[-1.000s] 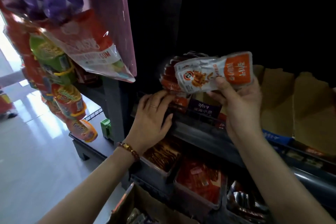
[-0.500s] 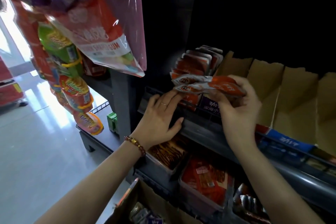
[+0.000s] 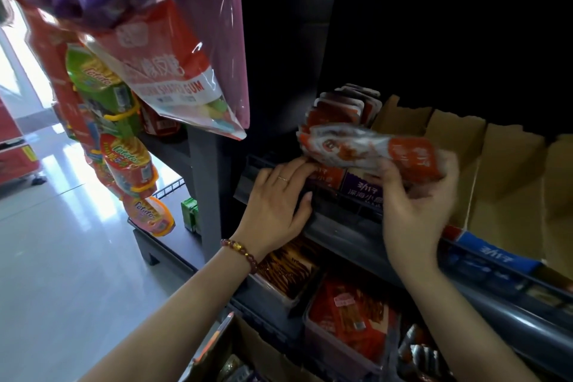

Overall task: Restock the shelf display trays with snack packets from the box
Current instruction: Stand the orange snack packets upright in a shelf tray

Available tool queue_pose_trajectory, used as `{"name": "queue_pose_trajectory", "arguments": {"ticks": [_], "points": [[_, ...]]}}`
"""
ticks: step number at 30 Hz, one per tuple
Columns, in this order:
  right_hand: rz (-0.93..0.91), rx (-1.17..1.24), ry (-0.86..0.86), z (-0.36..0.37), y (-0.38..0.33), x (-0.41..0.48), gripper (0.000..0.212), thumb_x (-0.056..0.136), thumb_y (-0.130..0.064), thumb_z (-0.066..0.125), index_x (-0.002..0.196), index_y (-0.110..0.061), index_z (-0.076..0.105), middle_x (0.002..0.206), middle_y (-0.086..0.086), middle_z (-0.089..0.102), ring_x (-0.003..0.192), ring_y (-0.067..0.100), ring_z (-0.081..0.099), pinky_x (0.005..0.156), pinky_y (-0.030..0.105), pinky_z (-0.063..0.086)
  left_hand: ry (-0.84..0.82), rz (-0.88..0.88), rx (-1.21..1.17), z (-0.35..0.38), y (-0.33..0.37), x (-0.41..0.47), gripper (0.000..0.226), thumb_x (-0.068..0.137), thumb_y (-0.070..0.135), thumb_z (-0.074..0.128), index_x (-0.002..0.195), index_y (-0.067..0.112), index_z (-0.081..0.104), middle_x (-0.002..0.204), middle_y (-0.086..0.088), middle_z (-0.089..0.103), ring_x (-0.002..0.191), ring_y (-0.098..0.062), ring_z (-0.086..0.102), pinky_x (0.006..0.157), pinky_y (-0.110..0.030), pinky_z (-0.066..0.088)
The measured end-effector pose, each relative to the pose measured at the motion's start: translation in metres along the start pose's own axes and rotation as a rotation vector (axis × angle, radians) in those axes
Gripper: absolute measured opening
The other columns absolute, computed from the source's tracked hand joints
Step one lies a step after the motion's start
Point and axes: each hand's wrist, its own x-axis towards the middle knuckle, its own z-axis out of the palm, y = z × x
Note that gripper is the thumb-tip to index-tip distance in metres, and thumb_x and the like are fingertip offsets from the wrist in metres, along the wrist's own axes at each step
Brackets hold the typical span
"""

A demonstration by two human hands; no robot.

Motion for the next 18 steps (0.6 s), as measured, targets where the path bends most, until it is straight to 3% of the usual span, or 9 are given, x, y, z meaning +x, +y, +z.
{"name": "queue_pose_trajectory", "arguments": {"ticks": [3,6,9,11,13,15,18], "points": [[-0.034,0.043,0.111,-0.005,-0.007,0.004,0.03,0.09,-0.007,0.057,0.104,-0.029,0.042,0.098,-0.007,0.054,0.089,-0.003,0.061,0.075,0.015,0.051,0.025,-0.064,-0.1,0.002,0.003,0.002,0.036,0.091,0.022,0.042,0.122,0.008,0.055,0.124,-0.007,0.058,0.108,-0.015,0.049,0.087,-0.022,0.026],[0.087,0.037,0.057,-0.018,-0.017,0.02,0.023,0.086,-0.023,0.058,0.104,-0.03,0.045,0.098,-0.007,0.061,0.088,0.0,0.063,0.074,0.017,0.051,0.148,-0.254,-0.202,0.006,0.005,0.005,0.034,0.09,0.027,0.042,0.117,0.011,0.053,0.121,-0.002,0.053,0.11,-0.006,0.044,0.092,-0.024,0.025],[0.286,-0.017,-0.239,-0.033,-0.029,0.036,0.026,0.076,-0.029,0.059,0.101,-0.027,0.05,0.091,-0.008,0.069,0.072,0.005,0.065,0.055,0.015,0.052,0.206,-0.454,-0.269,0.009,0.004,0.012,0.049,0.087,0.041,0.041,0.124,0.011,0.049,0.129,0.005,0.045,0.116,0.006,0.03,0.102,-0.027,0.019],[0.392,-0.138,-0.429,-0.038,-0.031,0.039,0.03,0.072,-0.032,0.061,0.1,-0.03,0.052,0.09,-0.01,0.071,0.065,0.008,0.064,0.05,0.017,0.051,0.139,-0.49,-0.247,0.01,0.002,0.016,0.065,0.083,0.053,0.038,0.134,0.012,0.045,0.137,0.002,0.045,0.123,0.01,0.021,0.109,-0.031,0.01],[0.486,-0.183,-0.581,-0.036,-0.03,0.035,0.033,0.074,-0.027,0.065,0.104,-0.031,0.052,0.092,-0.002,0.07,0.06,0.004,0.062,0.046,0.017,0.048,0.049,-0.488,-0.198,0.008,0.005,0.021,0.079,0.079,0.063,0.029,0.137,0.013,0.044,0.142,-0.004,0.045,0.132,0.004,0.018,0.11,-0.029,-0.004],[0.531,-0.173,-0.751,-0.03,-0.024,0.028,0.034,0.081,-0.015,0.066,0.108,-0.031,0.052,0.095,-0.002,0.068,0.067,0.0,0.064,0.047,0.017,0.047,-0.041,-0.507,-0.185,0.001,0.011,0.026,0.091,0.071,0.069,0.016,0.139,0.015,0.043,0.146,-0.005,0.041,0.139,-0.002,0.016,0.109,-0.027,-0.011],[0.509,-0.2,-0.899,-0.023,-0.014,0.021,0.029,0.086,-0.013,0.065,0.107,-0.028,0.053,0.095,-0.008,0.067,0.084,0.003,0.065,0.051,0.022,0.05,-0.135,-0.55,-0.148,-0.008,0.017,0.031,0.105,0.058,0.067,0.001,0.141,0.017,0.041,0.15,-0.003,0.035,0.129,0.006,0.006,0.109,-0.028,-0.011]]}}
